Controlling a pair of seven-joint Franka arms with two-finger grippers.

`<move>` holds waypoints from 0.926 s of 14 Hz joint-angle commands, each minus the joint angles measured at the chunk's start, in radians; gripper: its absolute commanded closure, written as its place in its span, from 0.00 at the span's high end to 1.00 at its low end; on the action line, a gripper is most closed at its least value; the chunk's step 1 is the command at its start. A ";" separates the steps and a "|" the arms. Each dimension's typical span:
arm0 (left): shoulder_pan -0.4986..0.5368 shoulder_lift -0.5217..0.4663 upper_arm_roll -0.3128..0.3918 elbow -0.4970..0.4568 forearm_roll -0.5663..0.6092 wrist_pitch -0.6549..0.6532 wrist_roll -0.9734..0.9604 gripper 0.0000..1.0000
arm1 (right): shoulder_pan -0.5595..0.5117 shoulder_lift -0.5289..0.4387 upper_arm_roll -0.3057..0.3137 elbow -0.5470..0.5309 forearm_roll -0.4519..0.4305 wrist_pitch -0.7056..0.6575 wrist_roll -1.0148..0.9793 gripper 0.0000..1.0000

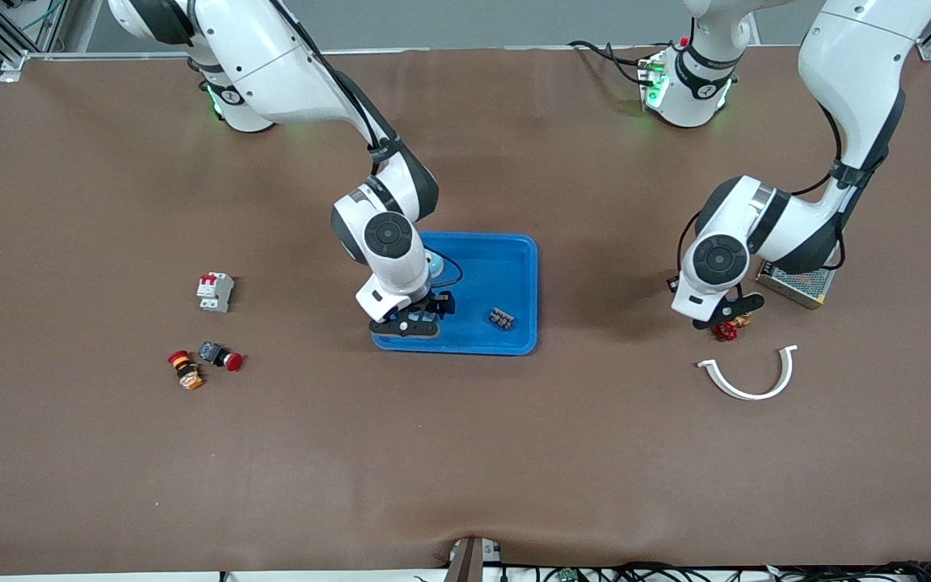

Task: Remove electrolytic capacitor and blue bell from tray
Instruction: 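Carry the capacitor toward the valve while the right gripper grasps the blue button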

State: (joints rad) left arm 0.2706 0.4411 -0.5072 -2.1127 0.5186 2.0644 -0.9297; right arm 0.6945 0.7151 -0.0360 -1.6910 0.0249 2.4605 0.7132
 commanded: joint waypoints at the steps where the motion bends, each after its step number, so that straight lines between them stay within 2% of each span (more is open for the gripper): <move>1: 0.033 0.030 -0.014 -0.010 0.023 0.037 0.002 0.00 | 0.013 -0.003 -0.007 -0.015 -0.003 0.017 0.015 1.00; 3: 0.033 0.053 -0.010 -0.009 0.027 0.037 0.002 0.19 | 0.013 -0.003 -0.007 -0.015 -0.003 0.017 0.015 1.00; 5: 0.051 0.071 -0.008 -0.006 0.037 0.043 0.002 0.19 | 0.014 -0.003 -0.007 -0.015 -0.003 0.018 0.015 1.00; 8: 0.070 0.085 -0.008 -0.001 0.054 0.062 0.000 0.20 | 0.014 -0.003 -0.007 -0.015 -0.003 0.020 0.015 0.66; 9: 0.073 0.088 -0.008 0.003 0.054 0.060 0.002 0.31 | 0.014 -0.003 -0.007 -0.015 -0.003 0.020 0.015 0.54; 11: 0.076 0.087 -0.007 0.005 0.054 0.060 0.002 0.37 | 0.013 -0.003 -0.007 -0.013 -0.003 0.022 0.015 0.37; 13: 0.076 0.085 -0.007 0.005 0.055 0.060 0.002 0.37 | 0.011 -0.003 -0.007 -0.010 -0.003 0.017 0.014 0.30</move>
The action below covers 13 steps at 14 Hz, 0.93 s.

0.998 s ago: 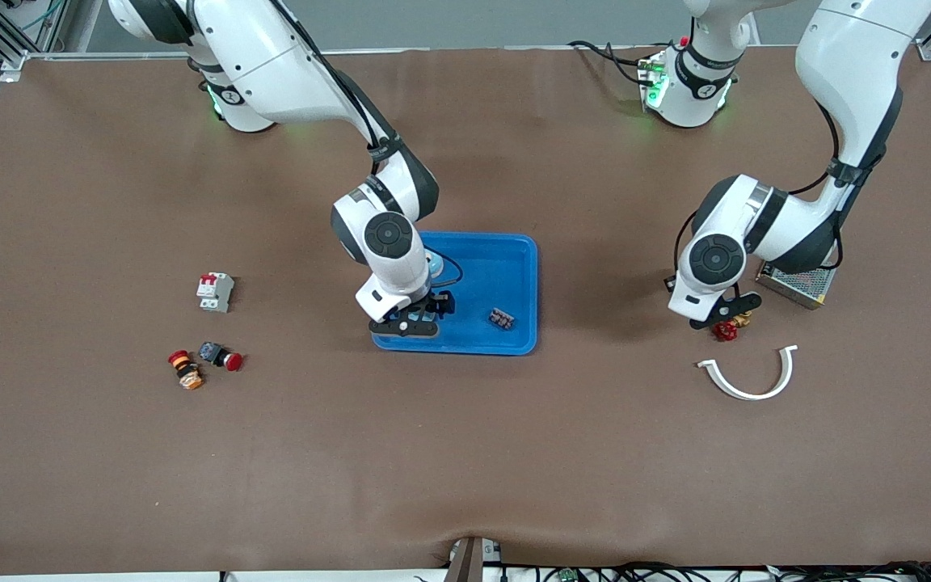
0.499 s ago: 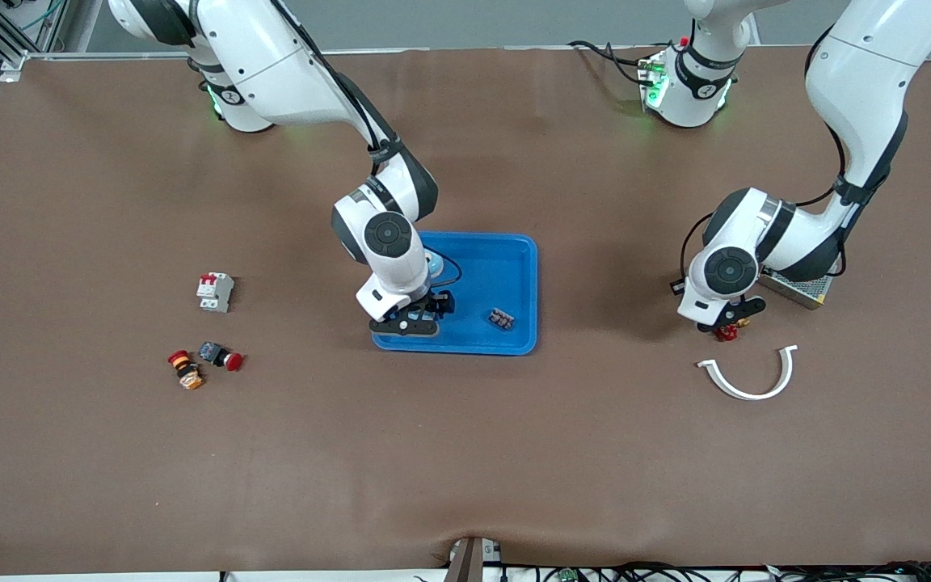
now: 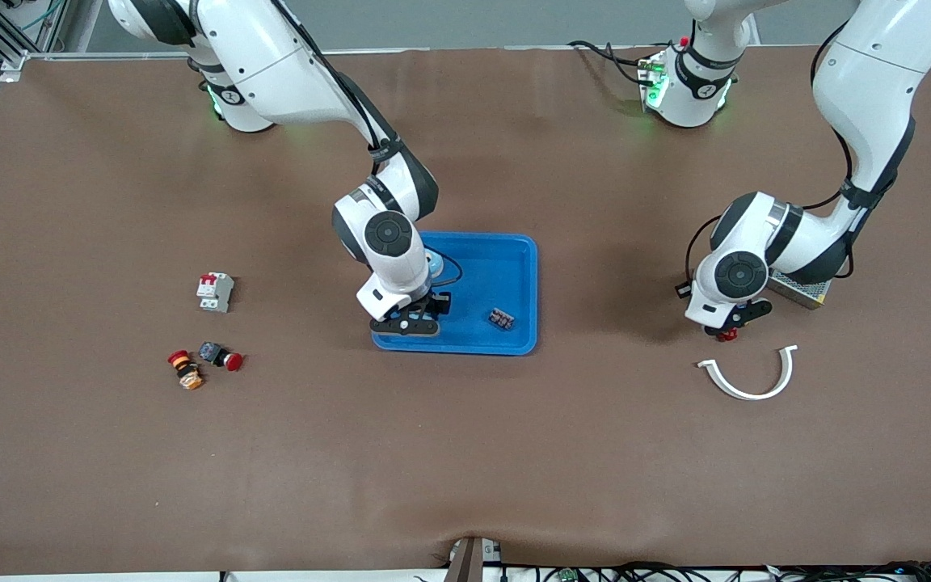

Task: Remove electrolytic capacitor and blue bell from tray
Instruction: 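Set the capacitor down with the left gripper while the right gripper carries the button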

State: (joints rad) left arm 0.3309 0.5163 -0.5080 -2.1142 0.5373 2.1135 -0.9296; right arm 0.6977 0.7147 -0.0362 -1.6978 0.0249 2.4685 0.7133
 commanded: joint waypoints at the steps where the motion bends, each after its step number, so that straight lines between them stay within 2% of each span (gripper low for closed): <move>1: 0.017 0.010 -0.006 0.007 0.049 0.011 0.001 0.37 | 0.005 -0.008 -0.007 -0.002 -0.003 0.000 0.014 0.30; 2: 0.023 0.011 -0.006 0.007 0.059 0.011 0.001 0.42 | 0.002 -0.012 -0.005 0.004 -0.003 -0.005 0.008 0.30; 4: 0.030 0.010 -0.007 0.008 0.059 0.011 -0.005 1.00 | -0.004 -0.046 -0.005 0.013 -0.002 -0.051 -0.003 0.28; 6: 0.024 -0.001 -0.011 0.011 0.055 0.003 -0.018 1.00 | -0.024 -0.104 -0.007 0.087 -0.002 -0.223 -0.015 0.28; 8: 0.017 -0.013 -0.018 0.030 0.043 -0.013 -0.037 1.00 | -0.078 -0.171 -0.007 0.139 0.000 -0.389 -0.149 0.26; 10: 0.017 -0.013 -0.067 0.057 0.033 -0.023 -0.101 1.00 | -0.154 -0.245 -0.007 0.135 0.003 -0.477 -0.294 0.25; 13: 0.010 -0.007 -0.153 0.106 -0.037 -0.033 -0.239 1.00 | -0.217 -0.337 -0.011 0.087 -0.008 -0.543 -0.357 0.23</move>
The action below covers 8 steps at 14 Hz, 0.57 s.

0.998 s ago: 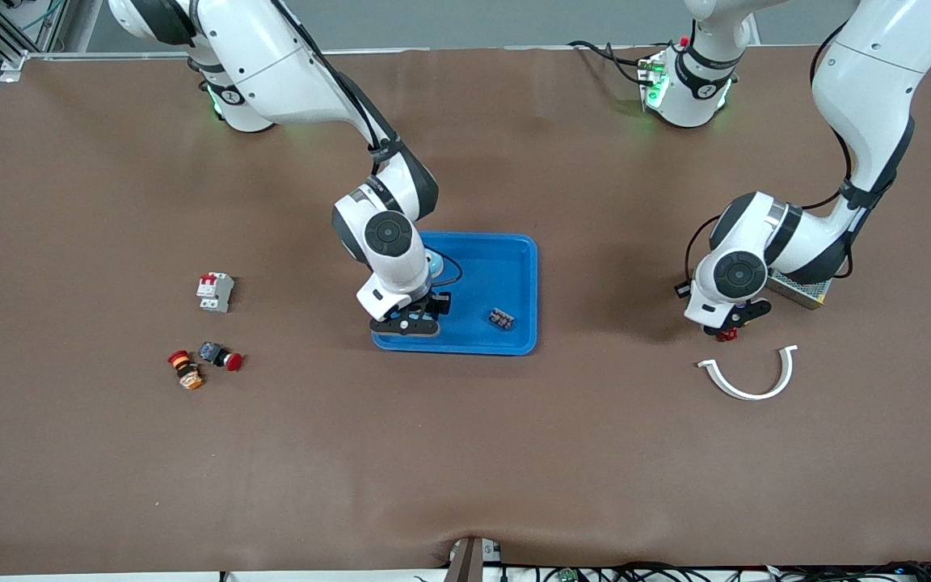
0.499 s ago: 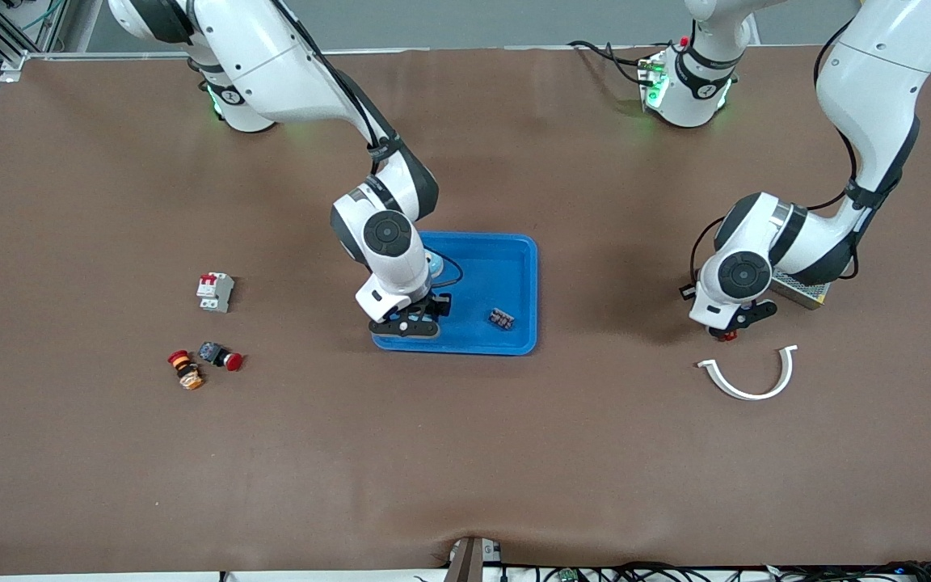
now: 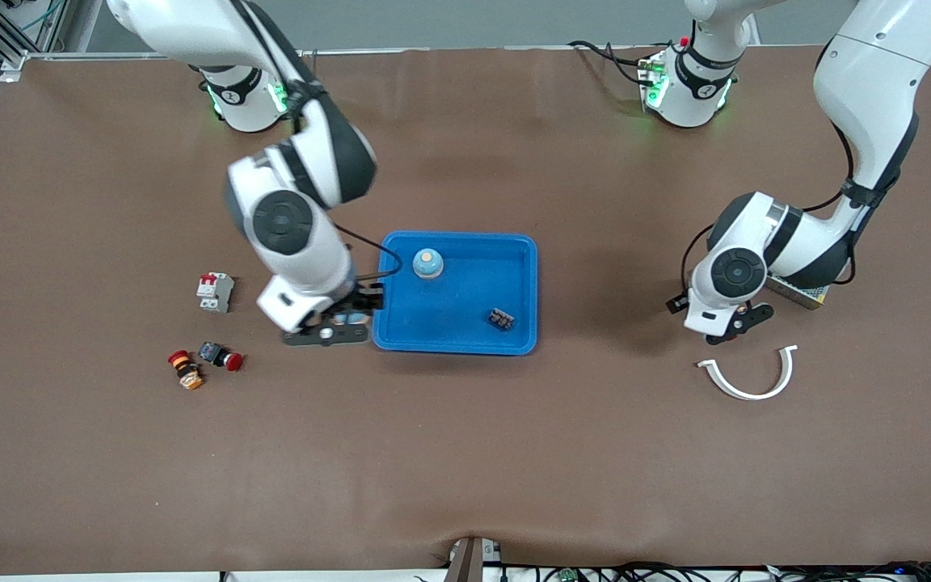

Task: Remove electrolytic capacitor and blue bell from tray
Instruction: 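Set the capacitor down with the left gripper while the right gripper carries the button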

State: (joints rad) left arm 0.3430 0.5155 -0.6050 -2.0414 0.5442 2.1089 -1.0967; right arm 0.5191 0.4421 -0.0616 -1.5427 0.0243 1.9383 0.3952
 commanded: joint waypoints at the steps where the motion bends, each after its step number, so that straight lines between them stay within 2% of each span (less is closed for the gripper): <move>1: -0.010 -0.002 -0.083 0.050 -0.073 -0.029 -0.115 1.00 | -0.066 -0.103 0.014 -0.107 -0.007 -0.012 -0.100 0.21; 3: -0.070 0.005 -0.111 0.098 -0.168 -0.029 -0.185 1.00 | -0.141 -0.170 0.014 -0.175 -0.009 -0.013 -0.224 0.20; 5: -0.175 0.035 -0.110 0.182 -0.274 -0.029 -0.299 1.00 | -0.203 -0.236 0.014 -0.244 -0.009 -0.012 -0.336 0.21; 8: -0.280 0.130 -0.108 0.324 -0.286 -0.024 -0.515 1.00 | -0.304 -0.298 0.014 -0.325 -0.009 -0.006 -0.490 0.21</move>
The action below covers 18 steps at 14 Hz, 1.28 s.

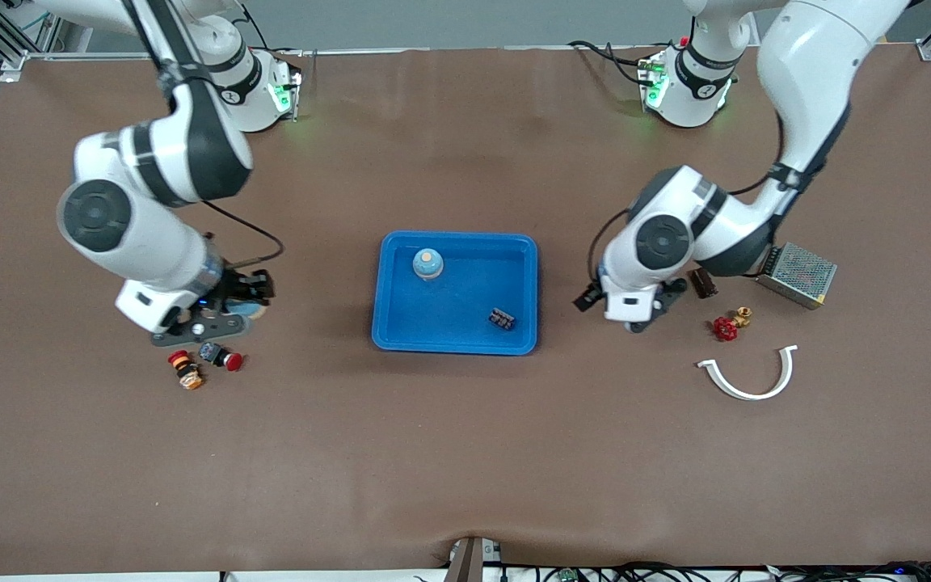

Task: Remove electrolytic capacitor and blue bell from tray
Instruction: 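Set the capacitor down with the left gripper while the right gripper carries the button, then grasp the second capacitor with the left gripper while the right gripper lowers the button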

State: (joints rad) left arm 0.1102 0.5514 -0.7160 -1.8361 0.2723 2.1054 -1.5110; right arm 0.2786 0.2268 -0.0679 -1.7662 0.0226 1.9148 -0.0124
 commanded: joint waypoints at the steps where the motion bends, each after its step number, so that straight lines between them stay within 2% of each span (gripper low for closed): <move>1: -0.079 0.125 0.003 0.162 -0.013 -0.012 -0.163 1.00 | -0.091 -0.104 0.020 -0.136 -0.007 0.027 -0.119 0.21; 4: -0.187 0.202 0.027 0.262 -0.008 0.025 -0.296 1.00 | -0.186 -0.139 0.020 -0.197 -0.007 0.055 -0.271 0.21; 6: -0.231 0.219 0.067 0.265 -0.015 0.102 -0.334 0.99 | -0.272 -0.135 0.020 -0.205 -0.007 0.059 -0.406 0.21; 8: -0.277 0.243 0.104 0.265 -0.005 0.200 -0.414 0.85 | -0.344 -0.136 0.022 -0.260 -0.006 0.111 -0.512 0.21; 10: -0.335 0.246 0.173 0.265 -0.008 0.260 -0.451 0.78 | -0.371 -0.138 0.022 -0.320 -0.004 0.165 -0.547 0.21; 13: -0.391 0.263 0.233 0.264 -0.007 0.289 -0.453 0.77 | -0.400 -0.141 0.020 -0.421 -0.006 0.275 -0.606 0.21; 18: -0.399 0.301 0.248 0.265 0.001 0.317 -0.448 0.67 | -0.466 -0.121 0.022 -0.489 -0.004 0.398 -0.704 0.21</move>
State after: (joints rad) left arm -0.2755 0.8246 -0.4784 -1.5944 0.2715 2.3940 -1.9510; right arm -0.1487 0.1259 -0.0669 -2.2203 0.0217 2.2800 -0.6795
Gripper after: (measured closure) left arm 0.286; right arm 0.348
